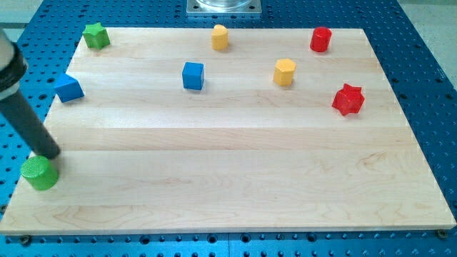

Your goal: Push the blue cube to the bottom center of the board

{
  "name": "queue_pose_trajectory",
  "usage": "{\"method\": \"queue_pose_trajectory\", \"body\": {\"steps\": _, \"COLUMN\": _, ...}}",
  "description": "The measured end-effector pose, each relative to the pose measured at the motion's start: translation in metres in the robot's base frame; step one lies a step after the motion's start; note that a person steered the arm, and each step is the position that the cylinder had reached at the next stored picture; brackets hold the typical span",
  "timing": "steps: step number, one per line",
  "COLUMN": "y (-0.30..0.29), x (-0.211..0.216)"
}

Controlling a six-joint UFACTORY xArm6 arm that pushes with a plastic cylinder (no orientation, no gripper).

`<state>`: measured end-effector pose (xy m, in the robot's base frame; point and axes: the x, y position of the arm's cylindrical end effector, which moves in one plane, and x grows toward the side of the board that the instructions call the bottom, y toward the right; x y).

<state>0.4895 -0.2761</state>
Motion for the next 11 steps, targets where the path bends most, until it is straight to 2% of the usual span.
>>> {"method": "queue_pose_trajectory", "body": {"steps": 1, "y": -0.029, "x": 0.009}}
{"method": "queue_pose_trajectory", "body": {"steps": 2, "y": 0.006, "x": 0.056}}
{"method": "queue_pose_trajectory", "body": {"steps": 3, "y": 0.014, "x": 0.042}}
{"method": "queue_pose_trajectory", "body": {"steps": 4, "y": 0.045, "x": -0.044}}
{"method": "queue_pose_trajectory", "body": {"steps": 5, "y": 0.065, "x": -0.07}}
{"method": "queue_pose_trajectory", "body": {"steps": 7, "y": 0.07, "x": -0.07}}
{"method": "queue_pose_trajectory", "body": {"steps": 9, "y": 0.083, "x": -0.129}}
{"method": "queue_pose_trajectory", "body": {"steps": 11, "y": 0.116, "x": -0.133}}
